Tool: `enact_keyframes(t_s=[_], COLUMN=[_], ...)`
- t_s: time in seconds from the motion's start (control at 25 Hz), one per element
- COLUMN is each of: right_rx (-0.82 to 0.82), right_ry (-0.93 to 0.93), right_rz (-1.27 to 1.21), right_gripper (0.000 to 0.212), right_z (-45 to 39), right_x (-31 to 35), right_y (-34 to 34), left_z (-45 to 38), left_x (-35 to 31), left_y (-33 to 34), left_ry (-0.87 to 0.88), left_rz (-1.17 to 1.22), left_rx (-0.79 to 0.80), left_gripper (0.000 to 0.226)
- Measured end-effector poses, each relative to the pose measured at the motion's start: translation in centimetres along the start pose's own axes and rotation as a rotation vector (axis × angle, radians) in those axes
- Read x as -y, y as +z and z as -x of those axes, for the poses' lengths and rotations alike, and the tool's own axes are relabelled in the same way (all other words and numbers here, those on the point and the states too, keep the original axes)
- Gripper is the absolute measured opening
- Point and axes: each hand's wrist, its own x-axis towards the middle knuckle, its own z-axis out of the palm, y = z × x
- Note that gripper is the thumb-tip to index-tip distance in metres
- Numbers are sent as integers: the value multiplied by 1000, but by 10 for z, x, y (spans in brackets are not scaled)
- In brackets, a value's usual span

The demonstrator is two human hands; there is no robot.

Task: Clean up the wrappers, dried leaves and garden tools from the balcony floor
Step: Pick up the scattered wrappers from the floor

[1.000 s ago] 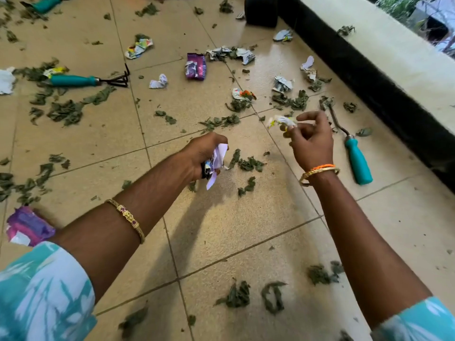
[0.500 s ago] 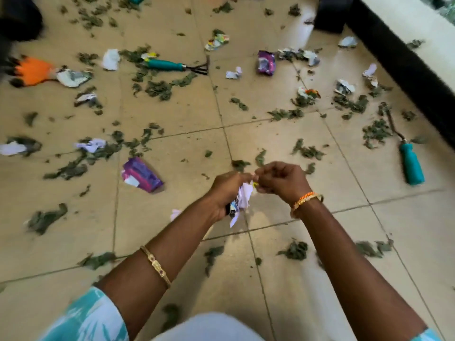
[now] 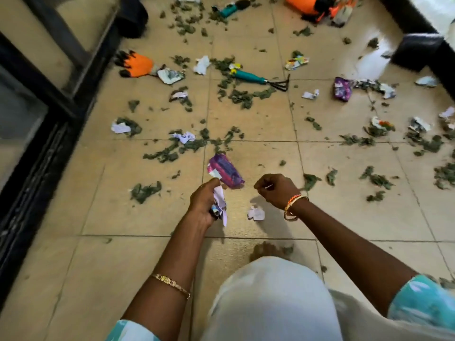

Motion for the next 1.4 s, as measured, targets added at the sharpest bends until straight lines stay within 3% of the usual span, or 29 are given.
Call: enact_keyframes(t_s=[0.2, 0.36, 0.4, 0.52, 0.6, 0.72, 0.8, 0.92, 1.04, 1.2, 1.4], right_rx=[87, -97, -99, -11, 69, 162, 168, 32, 9, 334, 195], right_ry=[-225, -106, -96, -80, -92, -179, -179, -113, -54, -10, -57], right_rz=[174, -131, -196, -297, -238, -367, -472, -512, -309, 331, 304], right_gripper=[33, 26, 27, 30, 29, 18, 18, 17, 14, 31, 14], right_z=[-65, -84, -83, -81, -79, -69, -65, -64, -52, -28, -32], right_x=[7, 8, 8, 8, 12, 20, 18, 9, -6, -27, -29], right_y=[58, 67, 63, 48, 41, 34, 30, 20, 10, 32, 47], left_z=[-32, -58, -64, -62, -63, -63, -63, -65, -66, -64, -63], left_x=[-14, -10, -8, -13, -17, -10, -5, -3, -4, -3, -5], left_y=[-41, -46, -46, -34, -21, -7, -3, 0, -4, -7, -10], left_ry=[-10, 73, 174, 465, 534, 435, 353, 333, 273, 136, 122], left_rz=[52, 35, -19, -305, -469, -571, -562, -484, -369, -142, 10], left_rx=[-51, -69, -89, -93, -44, 24, 74, 42, -14, 68, 125], left_gripper=[29, 12, 12, 46, 54, 28, 44, 48, 18, 7, 5])
